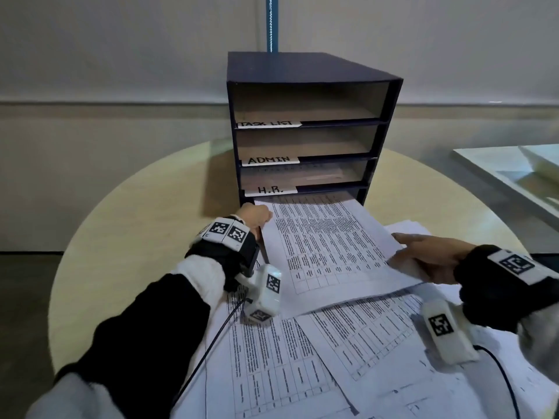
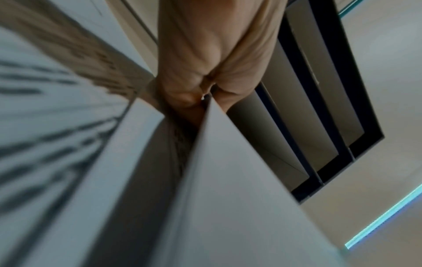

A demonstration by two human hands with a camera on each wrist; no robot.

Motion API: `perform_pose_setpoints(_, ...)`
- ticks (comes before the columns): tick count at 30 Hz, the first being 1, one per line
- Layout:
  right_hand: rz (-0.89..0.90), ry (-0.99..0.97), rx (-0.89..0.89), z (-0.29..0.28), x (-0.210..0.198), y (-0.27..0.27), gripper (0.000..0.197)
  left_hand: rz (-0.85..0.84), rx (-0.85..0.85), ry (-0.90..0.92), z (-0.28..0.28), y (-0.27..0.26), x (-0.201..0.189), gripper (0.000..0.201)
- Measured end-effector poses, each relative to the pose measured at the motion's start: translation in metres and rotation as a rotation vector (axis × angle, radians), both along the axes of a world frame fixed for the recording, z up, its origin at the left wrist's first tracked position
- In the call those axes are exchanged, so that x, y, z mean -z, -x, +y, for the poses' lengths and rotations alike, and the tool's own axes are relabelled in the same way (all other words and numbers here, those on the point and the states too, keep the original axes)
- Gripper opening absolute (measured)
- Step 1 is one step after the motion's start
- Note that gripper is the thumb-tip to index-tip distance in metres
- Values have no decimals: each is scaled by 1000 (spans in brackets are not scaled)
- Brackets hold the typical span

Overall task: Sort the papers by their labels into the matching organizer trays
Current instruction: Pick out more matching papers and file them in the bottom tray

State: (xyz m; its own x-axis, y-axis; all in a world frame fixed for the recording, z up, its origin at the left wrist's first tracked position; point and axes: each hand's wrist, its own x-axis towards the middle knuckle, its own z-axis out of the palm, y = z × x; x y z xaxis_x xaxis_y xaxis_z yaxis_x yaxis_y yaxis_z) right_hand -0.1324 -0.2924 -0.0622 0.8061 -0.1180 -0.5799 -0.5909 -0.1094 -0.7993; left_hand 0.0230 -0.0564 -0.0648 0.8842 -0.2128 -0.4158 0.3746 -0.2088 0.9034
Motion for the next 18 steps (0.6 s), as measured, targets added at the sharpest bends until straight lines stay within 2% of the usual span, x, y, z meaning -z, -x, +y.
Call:
perform_pose_setpoints(3, 8, -27, 19, -2, -2, -3, 37, 15, -18, 90, -1, -4, -1, 25)
perform_pose_setpoints(6, -26, -65, 113, 4, -3, -18, 40, 47, 13, 131, 2, -4, -1, 25)
perform_pose_setpoints(11, -71, -192, 254, 21, -3, -61, 34, 39, 26, 25, 8, -7, 0, 21)
perform_pose_setpoints(14, -98, -255, 320, 25, -1, -85, 31, 114, 35, 58, 16, -8, -4, 24)
perform_pose_setpoints(16, -109, -252, 364, 27, 2, -97, 31, 153, 50, 62, 18, -7, -8, 21)
perform_pose_setpoints(18, -111, -227, 426, 30, 6, -106, 27, 119, 38, 36, 18, -7, -9, 14)
